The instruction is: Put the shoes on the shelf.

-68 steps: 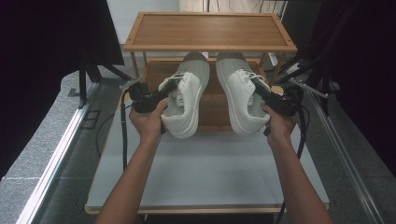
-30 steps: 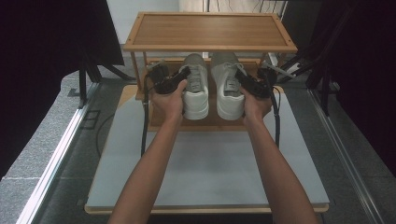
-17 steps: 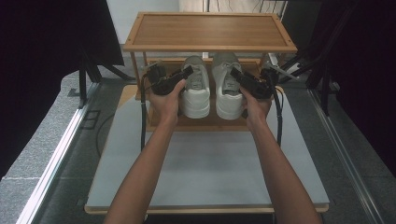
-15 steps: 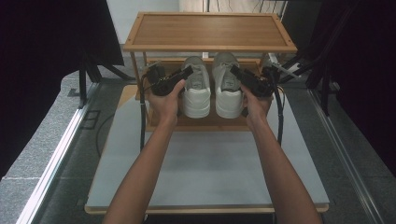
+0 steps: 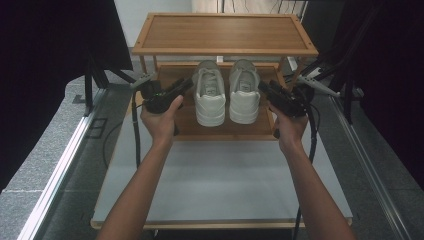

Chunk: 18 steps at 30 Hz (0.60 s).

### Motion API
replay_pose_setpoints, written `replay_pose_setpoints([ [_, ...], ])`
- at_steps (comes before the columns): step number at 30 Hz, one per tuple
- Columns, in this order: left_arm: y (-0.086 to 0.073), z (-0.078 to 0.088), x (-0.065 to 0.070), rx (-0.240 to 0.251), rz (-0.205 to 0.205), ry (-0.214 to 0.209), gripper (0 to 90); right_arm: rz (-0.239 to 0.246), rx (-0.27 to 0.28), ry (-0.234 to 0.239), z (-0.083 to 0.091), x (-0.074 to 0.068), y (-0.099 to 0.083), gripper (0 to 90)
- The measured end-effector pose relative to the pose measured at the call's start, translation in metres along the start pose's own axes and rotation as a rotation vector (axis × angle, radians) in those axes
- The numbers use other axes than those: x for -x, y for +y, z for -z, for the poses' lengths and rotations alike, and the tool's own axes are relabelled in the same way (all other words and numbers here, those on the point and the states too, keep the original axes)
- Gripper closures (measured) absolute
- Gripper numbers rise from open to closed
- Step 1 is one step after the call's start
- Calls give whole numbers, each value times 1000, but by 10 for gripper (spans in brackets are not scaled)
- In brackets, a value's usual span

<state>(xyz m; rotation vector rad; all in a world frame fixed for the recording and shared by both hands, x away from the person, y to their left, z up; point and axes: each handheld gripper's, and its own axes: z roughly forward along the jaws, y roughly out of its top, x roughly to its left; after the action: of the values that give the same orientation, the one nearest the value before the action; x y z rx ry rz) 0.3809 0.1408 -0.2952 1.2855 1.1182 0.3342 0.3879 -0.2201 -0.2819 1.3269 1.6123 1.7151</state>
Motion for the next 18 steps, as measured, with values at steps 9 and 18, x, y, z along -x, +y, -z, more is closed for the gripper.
replay_pose_setpoints([
  [9, -32, 32, 24, -124, -170, -54, 865, 230, -169, 86, 33, -21, -27, 870],
  [18, -58, 8, 53, -201, -258, -99, 881, 261, -189, 96, 22, -23, -37, 870],
])
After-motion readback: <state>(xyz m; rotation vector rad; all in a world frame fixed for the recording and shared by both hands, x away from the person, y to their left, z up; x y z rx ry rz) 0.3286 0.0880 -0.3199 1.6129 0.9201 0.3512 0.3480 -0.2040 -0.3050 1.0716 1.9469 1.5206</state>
